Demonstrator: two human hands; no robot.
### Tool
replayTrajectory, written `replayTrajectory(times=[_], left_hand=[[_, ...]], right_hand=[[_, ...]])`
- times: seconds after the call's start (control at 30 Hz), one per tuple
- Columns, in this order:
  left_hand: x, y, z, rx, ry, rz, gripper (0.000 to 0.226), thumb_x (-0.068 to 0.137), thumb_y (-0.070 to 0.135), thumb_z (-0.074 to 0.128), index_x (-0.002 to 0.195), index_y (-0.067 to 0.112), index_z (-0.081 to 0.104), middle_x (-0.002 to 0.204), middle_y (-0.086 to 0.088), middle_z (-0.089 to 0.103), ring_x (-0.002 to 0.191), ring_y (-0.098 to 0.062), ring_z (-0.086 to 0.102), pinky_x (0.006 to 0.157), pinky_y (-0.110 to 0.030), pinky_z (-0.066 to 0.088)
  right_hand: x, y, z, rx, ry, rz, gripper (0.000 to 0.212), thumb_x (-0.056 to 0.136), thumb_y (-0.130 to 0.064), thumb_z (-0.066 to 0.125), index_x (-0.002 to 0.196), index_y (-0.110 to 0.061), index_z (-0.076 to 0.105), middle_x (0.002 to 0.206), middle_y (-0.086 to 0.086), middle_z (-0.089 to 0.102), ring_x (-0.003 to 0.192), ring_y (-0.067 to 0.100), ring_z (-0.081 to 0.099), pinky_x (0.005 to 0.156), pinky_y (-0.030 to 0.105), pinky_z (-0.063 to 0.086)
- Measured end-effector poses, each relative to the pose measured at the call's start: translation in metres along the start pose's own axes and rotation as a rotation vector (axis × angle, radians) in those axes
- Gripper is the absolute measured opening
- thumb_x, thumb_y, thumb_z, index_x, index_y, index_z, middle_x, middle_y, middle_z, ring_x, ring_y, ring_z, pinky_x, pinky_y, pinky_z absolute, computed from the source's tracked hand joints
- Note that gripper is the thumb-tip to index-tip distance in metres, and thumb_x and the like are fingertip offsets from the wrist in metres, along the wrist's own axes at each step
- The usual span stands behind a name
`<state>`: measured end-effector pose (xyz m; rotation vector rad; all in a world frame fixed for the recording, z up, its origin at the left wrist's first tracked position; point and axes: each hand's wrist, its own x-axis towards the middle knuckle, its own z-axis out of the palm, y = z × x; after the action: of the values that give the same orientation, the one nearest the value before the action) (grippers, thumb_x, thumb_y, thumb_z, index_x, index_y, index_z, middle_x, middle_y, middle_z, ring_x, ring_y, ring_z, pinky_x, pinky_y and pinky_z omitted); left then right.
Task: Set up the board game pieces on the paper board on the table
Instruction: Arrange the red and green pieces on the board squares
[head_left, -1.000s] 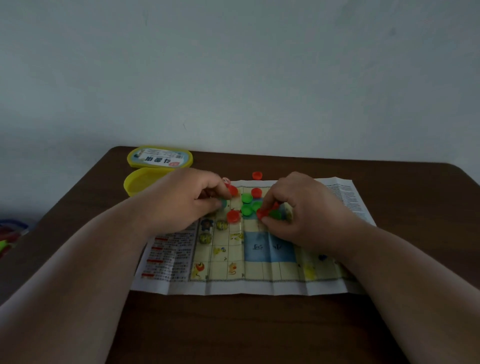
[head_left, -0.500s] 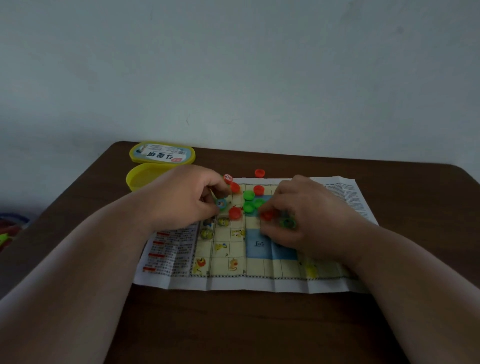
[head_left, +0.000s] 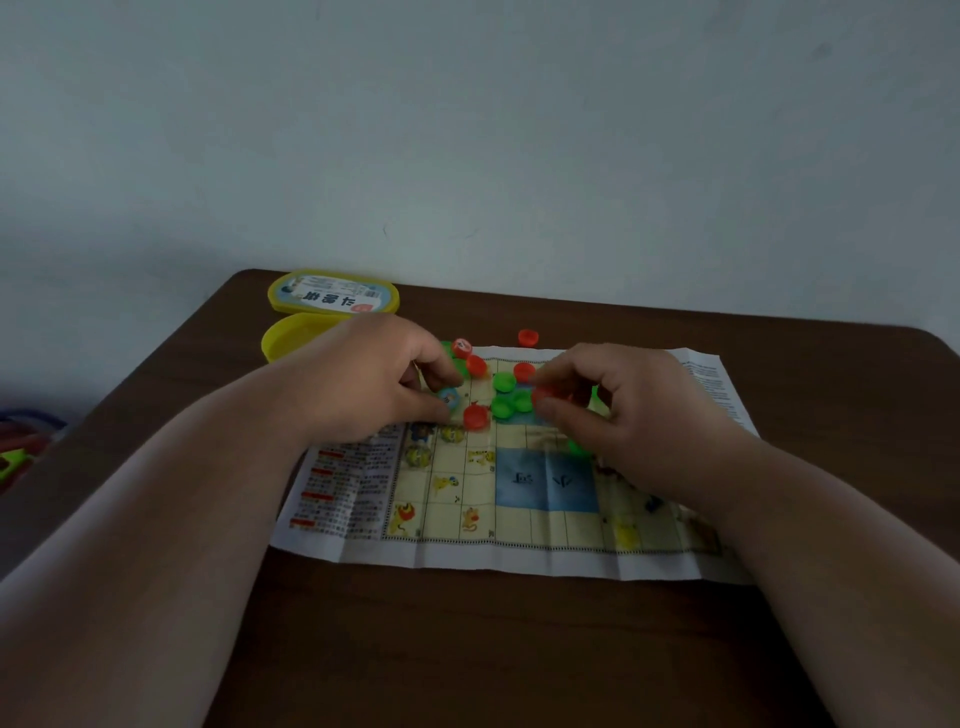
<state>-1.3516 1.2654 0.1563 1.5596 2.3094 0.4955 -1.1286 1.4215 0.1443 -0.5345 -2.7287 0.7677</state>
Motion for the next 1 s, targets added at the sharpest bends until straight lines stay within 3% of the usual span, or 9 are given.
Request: replayTrajectory(times=[0.07,0.17,0.27,0.37,0.5,0.57,0.73,0.87,1.0], left_hand=[[0.0,0.0,0.0,0.0,0.004,-0.004,0.03,0.08,0.051,0.085,0.107,0.045,0.074,0.083,0.019,0.065,0.071,0.006,0.063,0.056,-0.011,0.04],[0.001,-0.001,0.002,-0.016,0.005,-0.012,0.028,0.077,0.05,0.088,0.1,0.044,0.073,0.078,0.018,0.065,0.066,0.014,0.059,0.05,-0.009,0.037],[0.002,-0.004,0.003,-0.036,0.009,-0.012,0.03,0.073,0.049,0.091,0.097,0.042,0.074,0.081,0.016,0.067,0.067,0.011,0.06,0.056,-0.015,0.043],[0.002,-0.005,0.003,-0.048,0.015,-0.012,0.031,0.07,0.05,0.092,0.093,0.042,0.073,0.083,0.016,0.07,0.07,0.004,0.063,0.059,-0.021,0.048],[0.002,-0.004,0.002,-0.044,0.003,-0.014,0.032,0.072,0.049,0.091,0.096,0.041,0.073,0.084,0.017,0.072,0.075,0.004,0.066,0.06,-0.02,0.049],[0.001,-0.004,0.002,-0.047,0.008,-0.017,0.031,0.073,0.05,0.09,0.097,0.043,0.072,0.085,0.017,0.072,0.077,0.005,0.066,0.061,-0.02,0.049],[-0.001,0.0,0.0,-0.052,0.004,-0.026,0.031,0.077,0.05,0.088,0.101,0.041,0.072,0.088,0.017,0.072,0.076,-0.002,0.069,0.062,-0.021,0.05],[-0.004,0.005,0.0,-0.139,0.004,0.009,0.025,0.08,0.049,0.086,0.098,0.044,0.07,0.09,0.029,0.071,0.082,0.007,0.067,0.06,-0.011,0.048],[-0.005,0.012,0.003,-0.222,-0.039,0.039,0.022,0.089,0.043,0.079,0.107,0.04,0.068,0.101,0.021,0.076,0.092,0.011,0.067,0.077,-0.017,0.051]], right_hand=[[-0.001,-0.002,0.002,0.019,-0.017,0.002,0.029,0.103,-0.041,0.064,0.131,-0.047,0.067,0.1,-0.027,0.068,0.102,-0.015,0.059,0.073,0.003,0.045],[0.0,-0.005,0.002,-0.024,-0.06,0.01,0.029,0.102,-0.041,0.066,0.131,-0.042,0.071,0.101,-0.034,0.06,0.099,-0.019,0.056,0.074,0.0,0.042],[0.0,-0.007,0.002,-0.034,-0.101,0.054,0.033,0.097,-0.043,0.073,0.13,-0.044,0.07,0.108,-0.03,0.061,0.095,-0.016,0.056,0.069,0.003,0.042],[-0.004,-0.009,0.003,0.072,-0.122,0.065,0.026,0.094,-0.044,0.076,0.119,-0.046,0.072,0.103,-0.026,0.066,0.101,-0.016,0.058,0.07,0.002,0.047],[-0.006,-0.014,0.005,0.107,-0.198,0.085,0.019,0.091,-0.049,0.076,0.108,-0.051,0.068,0.103,-0.022,0.068,0.097,-0.006,0.064,0.077,0.015,0.057],[-0.004,-0.013,0.005,0.088,-0.182,0.089,0.017,0.091,-0.05,0.075,0.105,-0.054,0.065,0.102,-0.022,0.067,0.098,-0.008,0.062,0.073,0.009,0.055],[-0.004,-0.011,0.001,0.07,-0.164,0.116,0.023,0.092,-0.05,0.074,0.113,-0.05,0.066,0.1,-0.022,0.066,0.099,-0.015,0.057,0.066,0.003,0.05],[-0.004,-0.013,0.003,0.0,-0.151,0.115,0.027,0.095,-0.051,0.071,0.122,-0.05,0.064,0.101,-0.024,0.063,0.092,-0.006,0.061,0.063,0.01,0.047],[-0.003,-0.011,0.005,0.003,-0.124,0.118,0.022,0.096,-0.05,0.07,0.117,-0.051,0.062,0.097,-0.024,0.063,0.092,-0.017,0.056,0.059,0.008,0.046]])
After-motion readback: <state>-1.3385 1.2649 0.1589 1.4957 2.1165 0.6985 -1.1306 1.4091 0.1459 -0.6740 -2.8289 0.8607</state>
